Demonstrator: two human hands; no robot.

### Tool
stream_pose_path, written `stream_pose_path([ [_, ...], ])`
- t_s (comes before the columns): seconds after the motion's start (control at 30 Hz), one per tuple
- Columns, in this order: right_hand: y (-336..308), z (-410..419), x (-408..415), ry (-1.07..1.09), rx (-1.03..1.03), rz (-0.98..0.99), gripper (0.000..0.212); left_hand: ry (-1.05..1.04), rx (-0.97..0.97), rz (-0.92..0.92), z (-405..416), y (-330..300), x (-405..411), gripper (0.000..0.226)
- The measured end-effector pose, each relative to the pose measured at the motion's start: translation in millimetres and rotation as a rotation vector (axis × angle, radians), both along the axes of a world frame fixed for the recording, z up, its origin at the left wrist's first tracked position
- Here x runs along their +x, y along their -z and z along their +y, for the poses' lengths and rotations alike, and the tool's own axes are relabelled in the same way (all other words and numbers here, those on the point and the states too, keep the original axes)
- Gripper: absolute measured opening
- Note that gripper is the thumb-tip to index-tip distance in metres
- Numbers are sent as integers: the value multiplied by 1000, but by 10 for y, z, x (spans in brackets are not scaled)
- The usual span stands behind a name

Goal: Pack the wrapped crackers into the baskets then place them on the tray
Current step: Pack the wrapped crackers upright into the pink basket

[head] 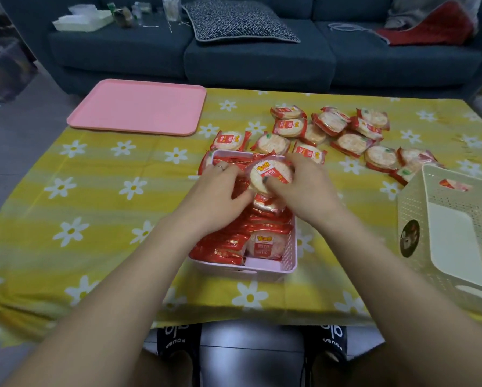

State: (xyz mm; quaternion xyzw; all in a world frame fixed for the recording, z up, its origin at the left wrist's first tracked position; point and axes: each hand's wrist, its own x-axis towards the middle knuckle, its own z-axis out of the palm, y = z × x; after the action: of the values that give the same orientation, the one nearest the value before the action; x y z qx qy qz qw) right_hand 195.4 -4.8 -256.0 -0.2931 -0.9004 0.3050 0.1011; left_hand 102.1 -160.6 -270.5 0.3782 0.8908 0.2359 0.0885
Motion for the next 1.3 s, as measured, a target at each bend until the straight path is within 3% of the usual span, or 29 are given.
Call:
stream_pose_path([
  [0.13,-46,146,14,65,-175,3,75,-29,-113,33,160,62,-19,46],
  [0.27,-61,280,53,172,-421,89,55,-52,-16,-55,200,38,-38,26],
  [0.53,-160,399,113,330,-835,282,26,-68,140,-229,206,23,-50,14],
  [0.67,-133,413,145,321,-953,275,18,-99,144,-328,204,18,-48,27],
  [0.73,-136,425,149,334,-962,271,15,-89,84,-283,216,33,-33,37],
  [0.83,-133,421,159,329,-987,263,14,-99,65,-226,246,43,-25,32],
  [0.93,-105,381,192,263,-933,165,21,-120,96,-291,263,64,-52,23],
  [1.07,-81,328,248,148,-766,19,44,-122,132,-382,253,63,-68,11],
  [1.17,-86,277,258,76,-773,48,32,-135,157,-439,218,0,-59,7],
  [1.3,-69,210,263,1,-734,85,34,-138,177,-506,209,-60,-3,27],
])
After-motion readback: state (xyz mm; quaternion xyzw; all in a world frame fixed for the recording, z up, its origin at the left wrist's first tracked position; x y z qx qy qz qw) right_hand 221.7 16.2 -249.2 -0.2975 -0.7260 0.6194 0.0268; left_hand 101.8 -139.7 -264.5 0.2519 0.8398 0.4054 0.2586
